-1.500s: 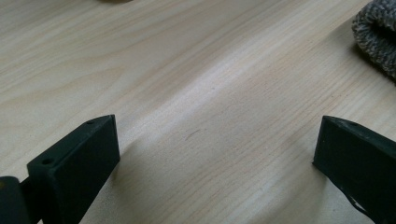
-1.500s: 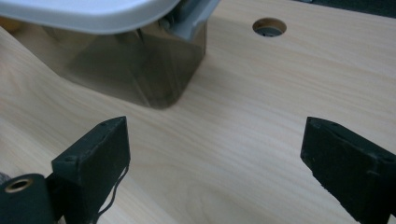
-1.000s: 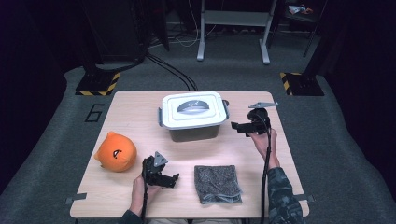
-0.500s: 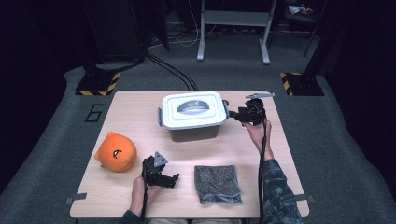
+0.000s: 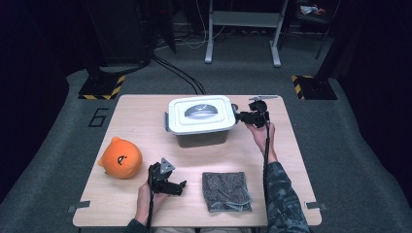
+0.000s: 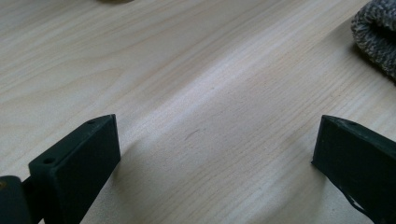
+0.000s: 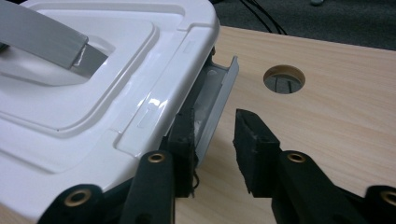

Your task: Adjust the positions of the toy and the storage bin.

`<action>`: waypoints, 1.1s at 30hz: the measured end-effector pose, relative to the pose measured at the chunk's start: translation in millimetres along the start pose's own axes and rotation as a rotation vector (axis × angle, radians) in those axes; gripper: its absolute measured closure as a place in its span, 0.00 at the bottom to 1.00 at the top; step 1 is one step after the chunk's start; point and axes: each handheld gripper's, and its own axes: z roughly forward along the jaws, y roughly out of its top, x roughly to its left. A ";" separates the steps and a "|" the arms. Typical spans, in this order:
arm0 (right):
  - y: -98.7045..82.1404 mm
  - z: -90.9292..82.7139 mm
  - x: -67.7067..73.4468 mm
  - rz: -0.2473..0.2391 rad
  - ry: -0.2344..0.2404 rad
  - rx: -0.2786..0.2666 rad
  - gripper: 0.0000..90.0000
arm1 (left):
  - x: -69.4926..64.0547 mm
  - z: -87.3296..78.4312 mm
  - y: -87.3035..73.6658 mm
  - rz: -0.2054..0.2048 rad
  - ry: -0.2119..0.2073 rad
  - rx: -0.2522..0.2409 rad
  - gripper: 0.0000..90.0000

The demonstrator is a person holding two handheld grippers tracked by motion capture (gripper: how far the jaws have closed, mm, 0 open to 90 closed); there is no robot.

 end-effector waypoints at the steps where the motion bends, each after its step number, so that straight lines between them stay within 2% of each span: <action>1: 0.2 0.9 0.3 -0.003 -0.001 -0.004 0.78 | 0.0 0.0 0.0 0.000 0.000 0.000 0.00; 5: 0.7 6.1 2.8 -0.021 0.001 0.006 0.85 | -0.1 -0.1 0.0 0.001 0.000 0.000 0.01; 9: 0.9 5.6 5.7 -0.010 -0.015 0.011 0.87 | -0.3 0.0 -0.2 0.001 0.003 -0.002 0.01; 23: -4.9 -4.3 12.7 0.048 -0.031 0.033 0.87 | -0.6 -0.3 -0.2 0.005 0.007 -0.002 0.01; 33: -16.2 -19.3 27.3 0.033 -0.068 0.056 0.86 | -1.1 0.3 -0.3 -0.004 0.009 -0.010 0.01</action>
